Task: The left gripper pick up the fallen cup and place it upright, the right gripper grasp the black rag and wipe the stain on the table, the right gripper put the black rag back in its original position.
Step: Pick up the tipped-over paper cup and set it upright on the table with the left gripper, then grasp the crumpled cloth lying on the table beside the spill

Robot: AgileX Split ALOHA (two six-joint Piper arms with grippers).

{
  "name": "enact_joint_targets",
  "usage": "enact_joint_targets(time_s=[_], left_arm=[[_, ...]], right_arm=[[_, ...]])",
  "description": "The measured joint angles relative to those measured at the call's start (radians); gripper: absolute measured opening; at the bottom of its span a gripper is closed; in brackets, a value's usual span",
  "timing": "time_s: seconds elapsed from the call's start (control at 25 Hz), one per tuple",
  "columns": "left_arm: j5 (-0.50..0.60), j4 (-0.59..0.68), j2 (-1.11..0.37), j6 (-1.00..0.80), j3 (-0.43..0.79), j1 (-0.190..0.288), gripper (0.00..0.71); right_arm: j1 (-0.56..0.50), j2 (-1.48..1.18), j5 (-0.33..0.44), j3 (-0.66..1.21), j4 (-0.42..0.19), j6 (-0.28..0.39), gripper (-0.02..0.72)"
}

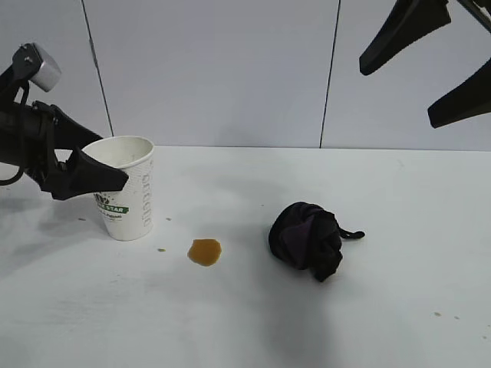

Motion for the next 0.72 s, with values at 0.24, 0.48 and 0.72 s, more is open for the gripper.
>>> enact_joint_targets(time_s=[0.24,0.48,0.72], left_arm=[[-0.041,0.121,0.0,-0.076,0.0,0.0,0.667],[-0.16,0.344,-0.054,-0.357,0.002,0.008,0.666],[-0.263,0.662,-0.25,-0.79,0.005,0.1,0.58]], right_arm=[[0.0,0.0,0.0,0.0,0.0,0.0,0.566],[0.0,0.0,0.0,0.0,0.0,0.0,0.566],[0.0,0.0,0.0,0.0,0.0,0.0,0.566]])
